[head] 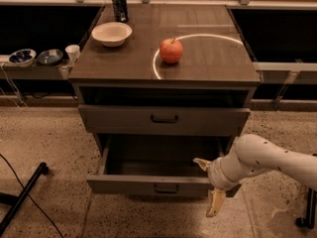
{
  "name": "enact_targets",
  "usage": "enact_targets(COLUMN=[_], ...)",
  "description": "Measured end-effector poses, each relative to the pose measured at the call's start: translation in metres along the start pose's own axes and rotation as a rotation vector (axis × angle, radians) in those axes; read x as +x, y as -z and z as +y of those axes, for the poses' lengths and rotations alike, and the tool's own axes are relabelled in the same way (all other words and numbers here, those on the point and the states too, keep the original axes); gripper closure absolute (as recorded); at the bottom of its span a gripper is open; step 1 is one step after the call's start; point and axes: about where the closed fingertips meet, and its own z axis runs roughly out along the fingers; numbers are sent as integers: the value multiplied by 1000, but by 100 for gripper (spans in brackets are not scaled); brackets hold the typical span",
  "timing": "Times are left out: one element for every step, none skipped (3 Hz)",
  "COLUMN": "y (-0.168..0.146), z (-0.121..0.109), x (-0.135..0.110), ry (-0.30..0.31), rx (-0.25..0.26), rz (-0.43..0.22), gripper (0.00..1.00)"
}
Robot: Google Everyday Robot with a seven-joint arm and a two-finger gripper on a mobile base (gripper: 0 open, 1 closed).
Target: Open middle drawer
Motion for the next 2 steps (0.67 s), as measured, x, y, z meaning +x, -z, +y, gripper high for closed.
enact_targets(y=[-6, -3], z=[-14, -30], x=[6, 7], ry=[11, 36], rx=[24, 58], rz=[50, 116], gripper=[0, 0])
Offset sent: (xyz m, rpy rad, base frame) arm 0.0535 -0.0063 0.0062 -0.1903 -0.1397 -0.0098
